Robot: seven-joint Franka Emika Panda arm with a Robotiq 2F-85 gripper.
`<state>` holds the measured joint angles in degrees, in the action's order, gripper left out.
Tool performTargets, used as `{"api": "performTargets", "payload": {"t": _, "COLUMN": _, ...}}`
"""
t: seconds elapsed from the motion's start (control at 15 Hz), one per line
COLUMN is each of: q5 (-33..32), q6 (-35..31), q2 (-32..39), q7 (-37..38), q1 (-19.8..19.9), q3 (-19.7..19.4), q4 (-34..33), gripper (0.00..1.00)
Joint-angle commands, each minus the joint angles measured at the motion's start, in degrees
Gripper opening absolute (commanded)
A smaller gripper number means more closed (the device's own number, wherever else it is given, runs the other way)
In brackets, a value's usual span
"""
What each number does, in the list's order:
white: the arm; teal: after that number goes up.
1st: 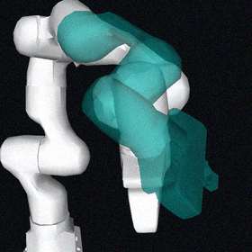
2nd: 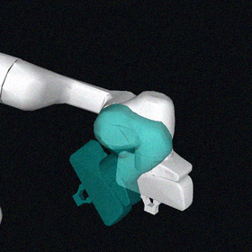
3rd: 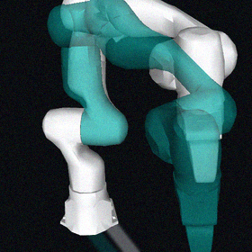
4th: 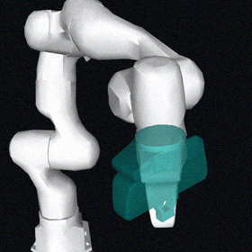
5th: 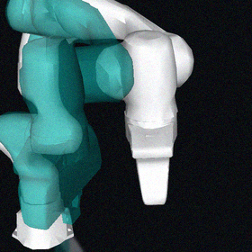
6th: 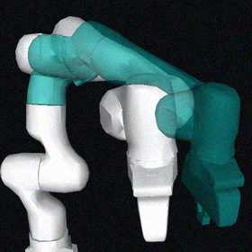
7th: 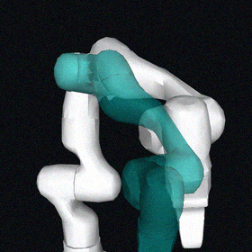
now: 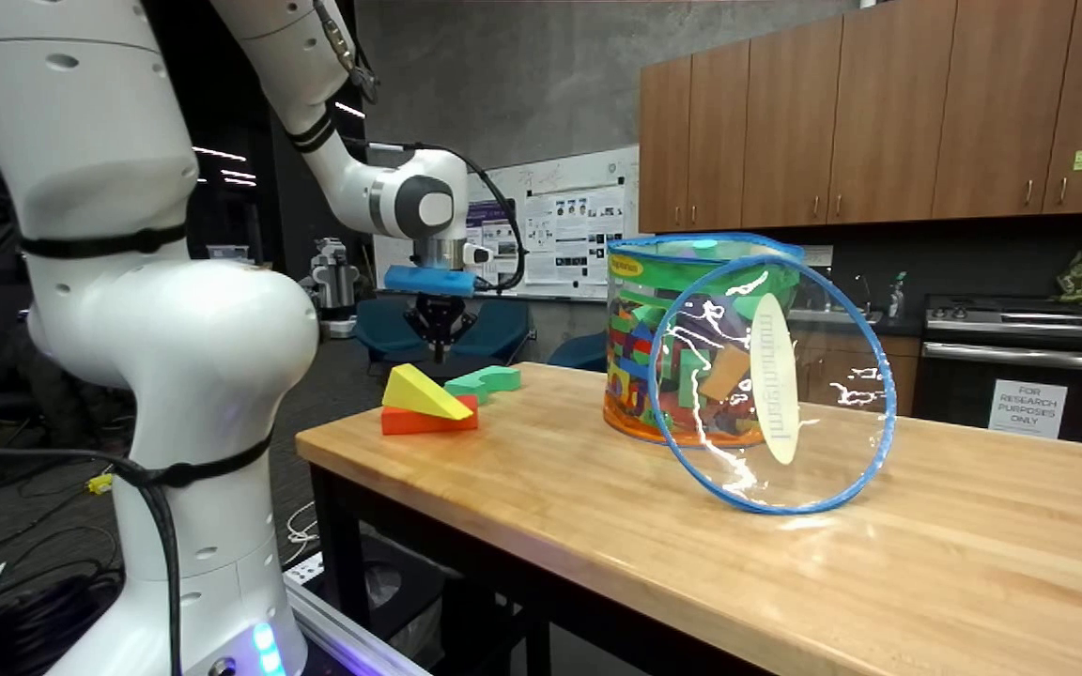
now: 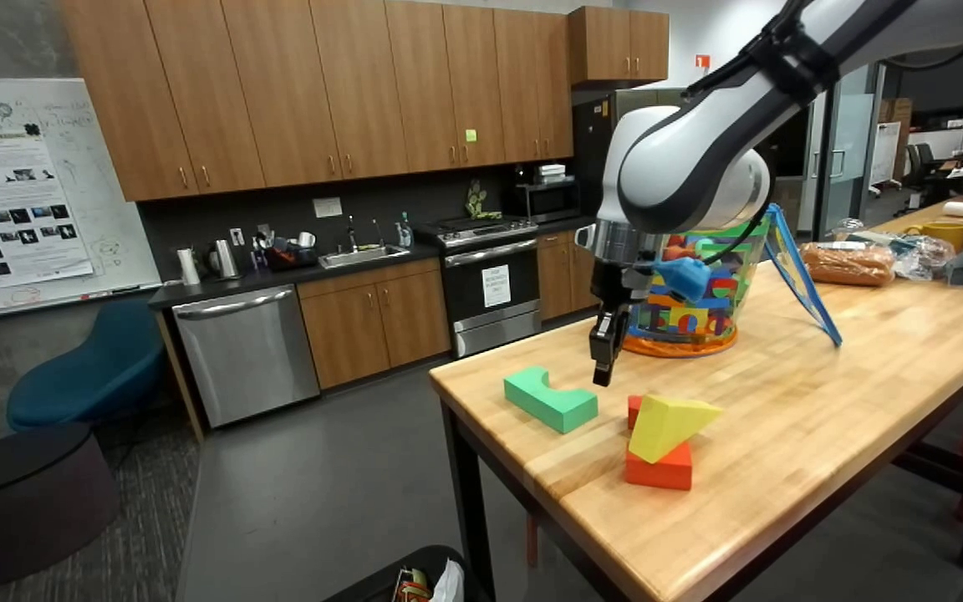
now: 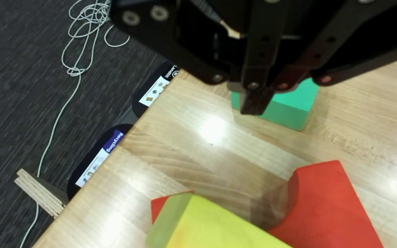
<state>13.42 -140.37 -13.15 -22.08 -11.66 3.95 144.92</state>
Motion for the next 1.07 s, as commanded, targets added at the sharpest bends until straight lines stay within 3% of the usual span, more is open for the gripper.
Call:
{"api": "performTargets", "payload": {"t": 0.0, "q5": 2.75, "q6": -2.69, "q2": 4.28, "q7": -2.84, "q1": -0.91, "q3": -0.52, "q4": -2.75, "gripper": 0.0}}
{"api": "performTargets", "payload": {"t": 1.0, "q5": -0.88, "q6": -11.5, "q2": 15.06, "q7": -1.62, "q1": 2.86, "q3": 0.97, "q4": -8.64, "gripper": 0.0}}
